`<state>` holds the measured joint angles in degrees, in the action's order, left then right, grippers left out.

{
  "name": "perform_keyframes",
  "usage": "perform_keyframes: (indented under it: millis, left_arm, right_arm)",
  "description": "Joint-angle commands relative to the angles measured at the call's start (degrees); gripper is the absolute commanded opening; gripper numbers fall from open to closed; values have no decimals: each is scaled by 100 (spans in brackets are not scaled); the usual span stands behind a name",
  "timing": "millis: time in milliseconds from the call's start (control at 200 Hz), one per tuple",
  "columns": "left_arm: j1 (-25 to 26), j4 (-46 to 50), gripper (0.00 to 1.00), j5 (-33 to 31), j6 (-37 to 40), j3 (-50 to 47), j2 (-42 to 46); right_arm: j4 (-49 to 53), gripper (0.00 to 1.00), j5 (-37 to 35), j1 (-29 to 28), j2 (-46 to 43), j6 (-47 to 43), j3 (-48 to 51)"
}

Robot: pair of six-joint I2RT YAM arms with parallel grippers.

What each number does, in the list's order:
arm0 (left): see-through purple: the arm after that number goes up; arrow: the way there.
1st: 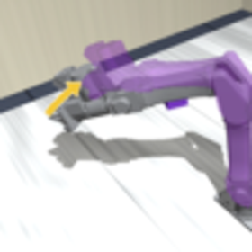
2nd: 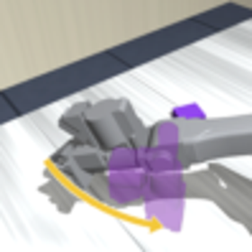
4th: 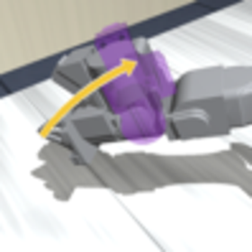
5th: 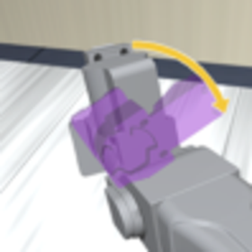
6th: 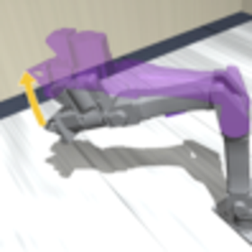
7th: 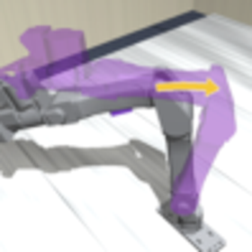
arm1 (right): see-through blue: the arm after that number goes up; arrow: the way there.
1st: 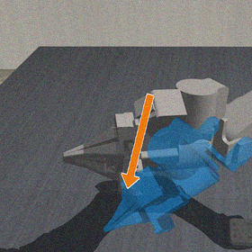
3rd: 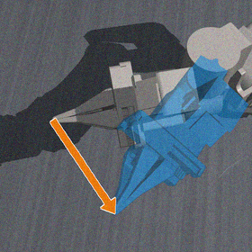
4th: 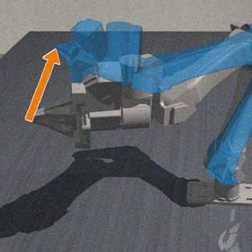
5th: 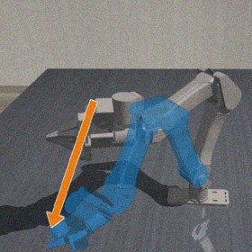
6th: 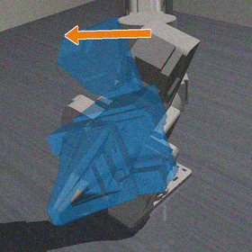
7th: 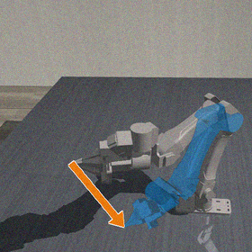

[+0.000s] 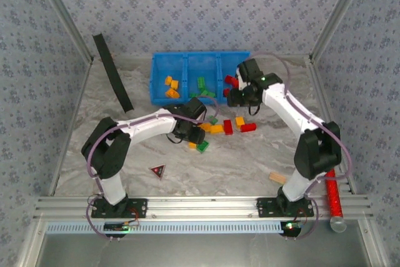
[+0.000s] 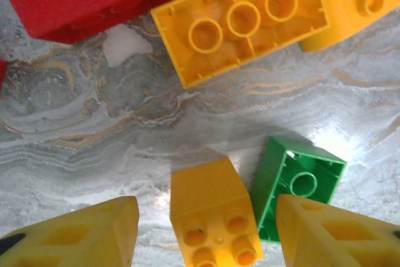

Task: Sort the legos into containers by color
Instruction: Pick up the lego from the center of the table, then place the lego in the container.

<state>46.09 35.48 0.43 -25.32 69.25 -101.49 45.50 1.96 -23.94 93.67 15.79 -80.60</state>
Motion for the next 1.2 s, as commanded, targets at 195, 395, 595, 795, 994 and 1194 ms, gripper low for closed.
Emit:
perform_keyframes:
  millis: [195, 395, 595, 795, 994, 1194]
  left_arm:
    - [-133, -180, 55, 212, 42, -229, -163]
    - [-247, -46, 42, 324, 54, -365, -156]
    - [-399, 0, 34, 523, 128, -636, 15]
    - [-1015, 139, 24, 697, 115, -342, 808]
    - [-1536, 516, 22, 441, 412, 1006, 830]
    - [-2230, 542, 22, 92, 536, 2114, 49]
  right_arm:
    - [641, 73, -101, -895, -838, 1165, 721]
    - [179, 74, 58, -1250, -1229, 2098, 1418]
    - [-531, 77, -97, -1787, -1324, 3069, 2011]
    - [-1249, 84, -460, -2264, -995, 4042, 2138]
    - [-1369, 85, -660, -2479, -445, 4601, 1859]
    - [-1425, 87, -566, -2628, 36, 4903, 1618]
